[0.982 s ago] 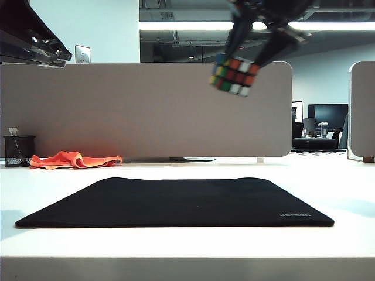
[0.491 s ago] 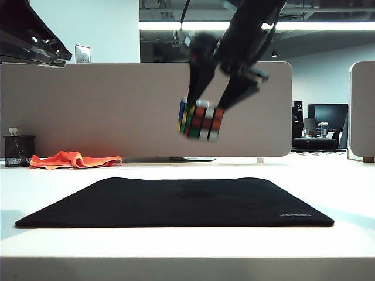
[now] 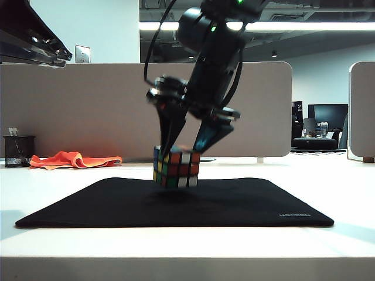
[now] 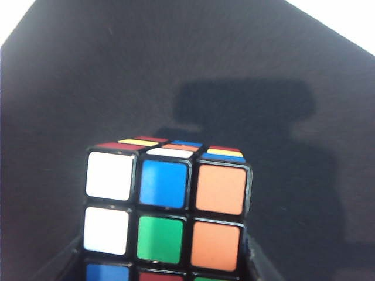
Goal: Pick up the cube on the right side of the mouse pad, then place it in the center of the mouse pad.
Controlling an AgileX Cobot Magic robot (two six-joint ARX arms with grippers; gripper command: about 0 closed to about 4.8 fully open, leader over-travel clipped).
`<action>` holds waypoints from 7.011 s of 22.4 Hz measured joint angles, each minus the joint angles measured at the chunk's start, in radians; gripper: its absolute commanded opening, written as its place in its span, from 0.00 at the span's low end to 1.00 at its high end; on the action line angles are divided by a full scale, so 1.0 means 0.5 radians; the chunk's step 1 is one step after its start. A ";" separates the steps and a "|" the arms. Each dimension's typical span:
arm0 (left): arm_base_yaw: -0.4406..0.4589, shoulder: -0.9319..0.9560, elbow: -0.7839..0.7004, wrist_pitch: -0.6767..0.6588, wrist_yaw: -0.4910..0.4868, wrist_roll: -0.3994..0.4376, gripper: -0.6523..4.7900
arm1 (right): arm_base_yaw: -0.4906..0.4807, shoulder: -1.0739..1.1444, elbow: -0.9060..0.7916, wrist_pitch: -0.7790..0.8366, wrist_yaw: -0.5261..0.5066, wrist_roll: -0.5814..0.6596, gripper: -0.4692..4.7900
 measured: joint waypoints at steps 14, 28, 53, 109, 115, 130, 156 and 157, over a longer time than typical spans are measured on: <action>0.000 -0.001 0.000 0.000 0.001 0.000 0.28 | -0.007 -0.031 -0.001 -0.034 0.042 -0.014 1.00; 0.001 -0.002 0.000 0.000 -0.090 0.000 0.21 | -0.599 -0.910 -0.034 -0.362 0.430 -0.013 0.09; 0.001 -0.507 -0.020 -0.184 -0.685 0.007 0.11 | -0.758 -2.819 -1.956 0.787 0.431 -0.038 0.09; -0.001 -1.052 -1.140 0.641 -1.163 -0.134 0.11 | -0.755 -3.791 -3.221 1.347 0.200 -0.355 0.09; -0.001 -1.052 -1.140 0.641 -1.163 -0.134 0.11 | -0.755 -3.791 -3.221 1.347 0.200 -0.355 0.09; -0.002 -1.357 -1.140 0.595 -1.163 -0.134 0.11 | -0.760 -3.992 -3.221 1.346 0.201 -0.359 0.09; 0.220 -1.596 -1.140 0.584 -1.163 -0.134 0.11 | -1.247 -3.991 -3.221 1.346 0.200 -0.360 0.09; 0.220 -1.596 -1.140 0.584 -1.163 -0.134 0.11 | -1.247 -3.991 -3.221 1.346 0.200 -0.360 0.09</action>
